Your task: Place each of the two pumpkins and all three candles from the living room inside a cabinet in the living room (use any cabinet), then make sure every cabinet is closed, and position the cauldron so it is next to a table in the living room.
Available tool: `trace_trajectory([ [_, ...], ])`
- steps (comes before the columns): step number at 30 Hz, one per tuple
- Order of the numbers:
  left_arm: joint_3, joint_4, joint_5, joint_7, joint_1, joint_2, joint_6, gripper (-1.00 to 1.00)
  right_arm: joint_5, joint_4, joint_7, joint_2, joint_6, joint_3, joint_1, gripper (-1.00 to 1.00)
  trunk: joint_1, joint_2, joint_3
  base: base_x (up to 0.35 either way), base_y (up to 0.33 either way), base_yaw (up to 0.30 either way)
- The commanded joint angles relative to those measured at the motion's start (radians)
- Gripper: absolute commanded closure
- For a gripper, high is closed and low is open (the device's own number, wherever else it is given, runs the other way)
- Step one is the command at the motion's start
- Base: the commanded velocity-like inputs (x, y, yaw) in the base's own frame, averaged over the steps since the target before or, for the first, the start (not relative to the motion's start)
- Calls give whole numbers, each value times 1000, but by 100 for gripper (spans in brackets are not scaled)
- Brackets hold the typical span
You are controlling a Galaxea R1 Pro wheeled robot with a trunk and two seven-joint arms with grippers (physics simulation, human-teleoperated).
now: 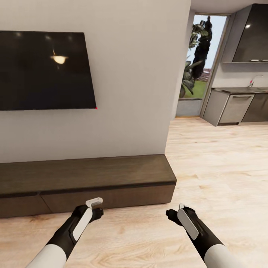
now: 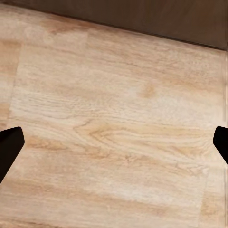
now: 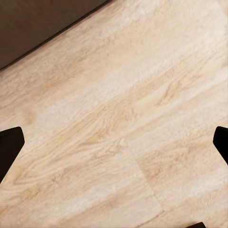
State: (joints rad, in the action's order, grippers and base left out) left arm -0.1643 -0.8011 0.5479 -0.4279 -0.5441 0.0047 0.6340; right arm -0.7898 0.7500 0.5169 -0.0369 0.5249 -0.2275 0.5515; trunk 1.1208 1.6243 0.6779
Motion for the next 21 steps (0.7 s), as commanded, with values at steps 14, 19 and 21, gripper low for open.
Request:
trace_trajectory([
  [14, 18, -57, 58, 6, 0, 20, 40, -100, -8, 6, 10, -4, 1, -3, 1, -100, 38, 71, 32, 0, 0, 0],
  [19, 47, -190, 206, 116, 8, 113, 186, -100, -11, 5, 9, -6, -2, 5, 1, -100, 57, 106, 48, 0, 0, 0],
  [21, 52, -233, 281, 176, 10, 164, 234, -100, -12, 5, -15, -7, -12, 7, 1, -100, 65, 120, 54, 0, 0, 0],
])
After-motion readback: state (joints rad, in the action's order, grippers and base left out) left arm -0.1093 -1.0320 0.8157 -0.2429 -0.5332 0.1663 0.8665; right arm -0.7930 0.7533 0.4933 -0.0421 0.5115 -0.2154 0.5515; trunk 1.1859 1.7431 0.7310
